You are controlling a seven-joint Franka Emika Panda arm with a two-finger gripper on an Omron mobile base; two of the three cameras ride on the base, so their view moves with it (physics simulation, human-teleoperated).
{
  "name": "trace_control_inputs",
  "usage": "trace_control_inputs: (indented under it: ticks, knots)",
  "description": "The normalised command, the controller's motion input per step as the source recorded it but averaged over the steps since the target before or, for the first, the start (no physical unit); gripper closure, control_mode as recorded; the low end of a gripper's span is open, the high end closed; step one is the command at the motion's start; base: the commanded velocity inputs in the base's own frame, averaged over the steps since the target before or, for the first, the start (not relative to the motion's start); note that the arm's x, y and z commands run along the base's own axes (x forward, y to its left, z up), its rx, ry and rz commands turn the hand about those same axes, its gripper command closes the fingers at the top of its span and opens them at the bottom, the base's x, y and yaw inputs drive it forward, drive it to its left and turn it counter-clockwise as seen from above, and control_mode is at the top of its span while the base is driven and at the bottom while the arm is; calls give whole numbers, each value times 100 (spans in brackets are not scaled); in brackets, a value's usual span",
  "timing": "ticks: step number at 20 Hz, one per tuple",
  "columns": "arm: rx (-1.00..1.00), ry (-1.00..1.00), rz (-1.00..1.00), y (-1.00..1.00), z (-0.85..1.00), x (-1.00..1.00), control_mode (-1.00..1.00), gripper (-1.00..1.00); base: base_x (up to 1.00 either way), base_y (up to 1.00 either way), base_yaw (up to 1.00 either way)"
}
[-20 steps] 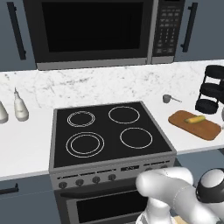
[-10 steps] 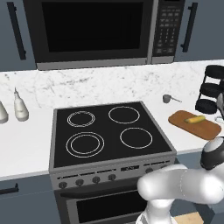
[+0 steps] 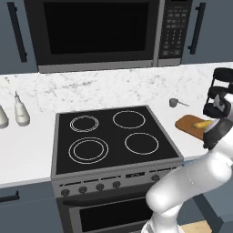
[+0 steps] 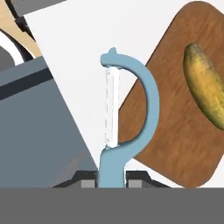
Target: Place the appropriate cutting tool for cutting the cucumber skin on the cutting board.
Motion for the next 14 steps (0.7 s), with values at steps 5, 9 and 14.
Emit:
trace_control_inputs:
  ticks: [5,9,14]
  knots:
    - [2,10,9,-1,-50,59,-100,100,0,0,0]
    - [7,4,6,-8,-35,48,-100,100,0,0,0]
    - [10,3,5,-16,-23,44,-100,100,0,0,0]
